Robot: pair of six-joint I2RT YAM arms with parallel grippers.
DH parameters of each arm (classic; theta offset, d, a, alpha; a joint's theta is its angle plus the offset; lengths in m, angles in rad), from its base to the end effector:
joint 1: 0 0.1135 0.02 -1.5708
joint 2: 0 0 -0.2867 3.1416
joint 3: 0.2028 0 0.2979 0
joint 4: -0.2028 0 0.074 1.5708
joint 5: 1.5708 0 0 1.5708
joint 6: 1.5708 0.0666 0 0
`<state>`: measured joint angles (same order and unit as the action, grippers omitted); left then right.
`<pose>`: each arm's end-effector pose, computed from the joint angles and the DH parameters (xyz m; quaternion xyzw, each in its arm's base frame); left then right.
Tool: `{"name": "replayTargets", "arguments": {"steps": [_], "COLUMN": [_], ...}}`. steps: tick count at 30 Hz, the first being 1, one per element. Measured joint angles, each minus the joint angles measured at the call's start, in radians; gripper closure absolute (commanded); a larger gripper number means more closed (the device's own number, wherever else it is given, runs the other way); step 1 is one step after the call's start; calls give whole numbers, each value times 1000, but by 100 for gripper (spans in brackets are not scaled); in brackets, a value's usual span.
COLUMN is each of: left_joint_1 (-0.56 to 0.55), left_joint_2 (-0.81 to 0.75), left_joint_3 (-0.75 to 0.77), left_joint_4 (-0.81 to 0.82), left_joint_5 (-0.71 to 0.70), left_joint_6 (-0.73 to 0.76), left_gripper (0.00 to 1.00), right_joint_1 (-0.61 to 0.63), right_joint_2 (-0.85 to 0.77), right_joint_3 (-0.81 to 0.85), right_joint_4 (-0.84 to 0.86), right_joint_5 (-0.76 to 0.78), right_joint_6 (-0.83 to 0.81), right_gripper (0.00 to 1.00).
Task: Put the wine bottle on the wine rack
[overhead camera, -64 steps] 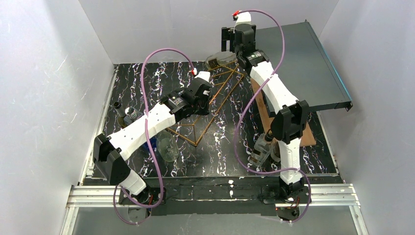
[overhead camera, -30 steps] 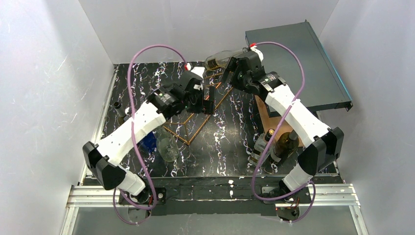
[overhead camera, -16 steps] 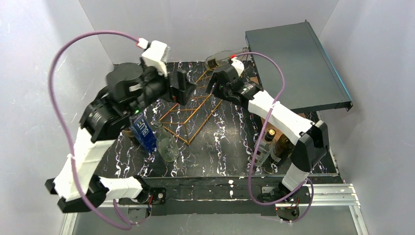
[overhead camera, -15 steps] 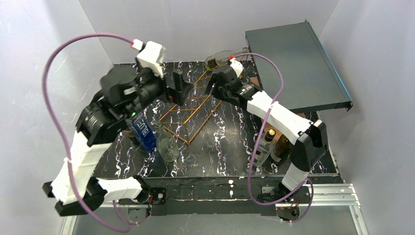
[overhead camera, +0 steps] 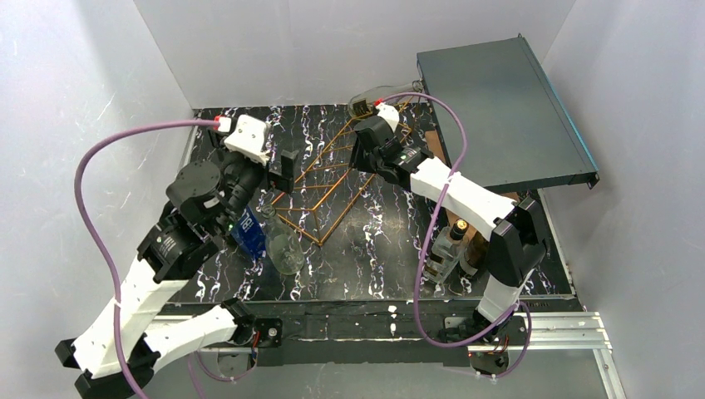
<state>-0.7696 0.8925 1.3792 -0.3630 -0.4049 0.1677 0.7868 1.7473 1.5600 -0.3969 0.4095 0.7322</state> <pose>0.1649 -0.1232 0.5429 0.1585 0.6467 -0.0905 0.7406 0.3583 0.3218 0.3259 0.0727 0.8647 0.1894 0.4595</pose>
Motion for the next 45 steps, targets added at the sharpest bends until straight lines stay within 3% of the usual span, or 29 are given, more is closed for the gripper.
{"name": "replayTargets", "arguments": {"steps": [12, 16, 22, 34, 45], "left_joint_1": [0, 0, 0, 0, 2], "left_joint_2": [-184, -195, -219, -217, -216], "left_joint_3": [-174, -221, -313, -329, -338], "left_joint_4": [186, 226, 280, 338, 357], "left_joint_5": [-70, -85, -101, -108, -112], "left_joint_6": [48, 60, 79, 102, 109], "left_gripper": [2, 2, 2, 2, 2], "right_joint_1": [-2, -6, -35, -87, -97], "right_joint_2": [0, 1, -7, -20, 80], "right_joint_3": [2, 14, 26, 31, 155], "right_joint_4": [18, -3, -45, -76, -97], "right_joint_5": [-37, -50, -86, -230, -323], "right_joint_6": [-108, -127, -195, -366, -485], "right_gripper": [79, 99, 99, 99, 99]}}
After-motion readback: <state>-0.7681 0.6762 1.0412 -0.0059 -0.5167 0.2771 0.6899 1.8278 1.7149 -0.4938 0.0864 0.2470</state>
